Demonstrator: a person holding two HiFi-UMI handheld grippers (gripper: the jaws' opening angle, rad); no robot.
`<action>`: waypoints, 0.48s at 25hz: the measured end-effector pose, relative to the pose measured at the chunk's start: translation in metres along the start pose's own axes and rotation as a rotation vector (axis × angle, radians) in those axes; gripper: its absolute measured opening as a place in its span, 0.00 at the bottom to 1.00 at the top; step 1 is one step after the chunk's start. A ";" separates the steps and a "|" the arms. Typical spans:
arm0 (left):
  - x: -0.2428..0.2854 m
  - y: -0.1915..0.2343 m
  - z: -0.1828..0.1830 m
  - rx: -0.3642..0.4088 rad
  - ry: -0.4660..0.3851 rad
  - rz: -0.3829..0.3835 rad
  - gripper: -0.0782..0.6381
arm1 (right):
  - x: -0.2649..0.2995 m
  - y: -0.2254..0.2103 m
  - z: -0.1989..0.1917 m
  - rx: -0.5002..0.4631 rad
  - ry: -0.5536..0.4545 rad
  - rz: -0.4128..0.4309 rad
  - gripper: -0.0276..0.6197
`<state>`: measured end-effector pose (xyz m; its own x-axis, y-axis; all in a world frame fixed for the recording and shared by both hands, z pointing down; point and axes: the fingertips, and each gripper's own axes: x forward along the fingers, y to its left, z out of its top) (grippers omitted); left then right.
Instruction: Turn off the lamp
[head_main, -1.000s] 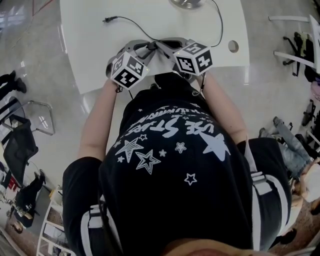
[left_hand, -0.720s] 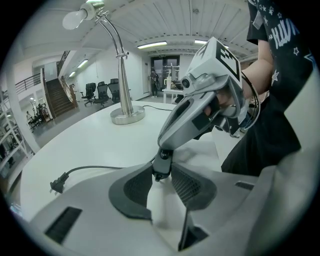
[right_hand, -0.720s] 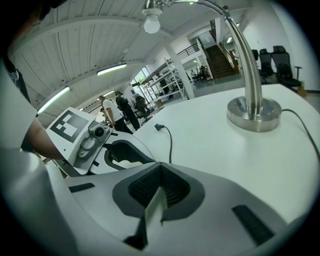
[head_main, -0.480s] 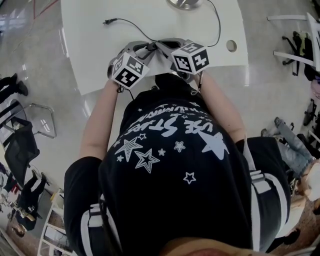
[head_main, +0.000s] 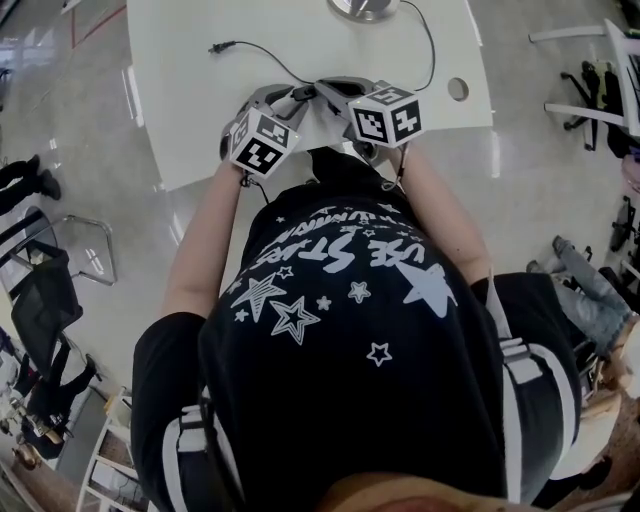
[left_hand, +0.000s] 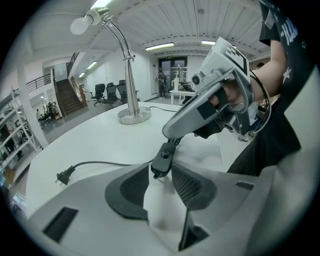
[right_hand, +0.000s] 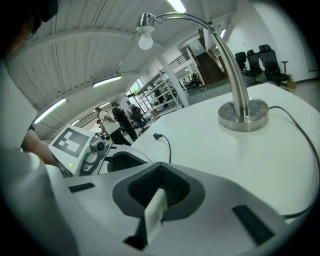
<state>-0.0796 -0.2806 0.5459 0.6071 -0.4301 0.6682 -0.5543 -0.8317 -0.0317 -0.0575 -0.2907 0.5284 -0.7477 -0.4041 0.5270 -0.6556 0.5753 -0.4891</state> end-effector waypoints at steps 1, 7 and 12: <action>0.000 0.000 0.000 -0.004 -0.002 0.004 0.30 | -0.004 0.000 0.000 0.000 -0.007 -0.001 0.05; -0.008 -0.003 -0.002 -0.032 -0.020 0.039 0.30 | -0.031 -0.004 -0.008 0.014 -0.035 -0.026 0.05; -0.017 -0.018 0.002 -0.052 -0.062 0.076 0.30 | -0.055 -0.007 -0.021 0.024 -0.056 -0.051 0.05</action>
<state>-0.0784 -0.2590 0.5334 0.5950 -0.5138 0.6180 -0.6282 -0.7769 -0.0411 -0.0098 -0.2575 0.5171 -0.7172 -0.4719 0.5128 -0.6952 0.5355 -0.4794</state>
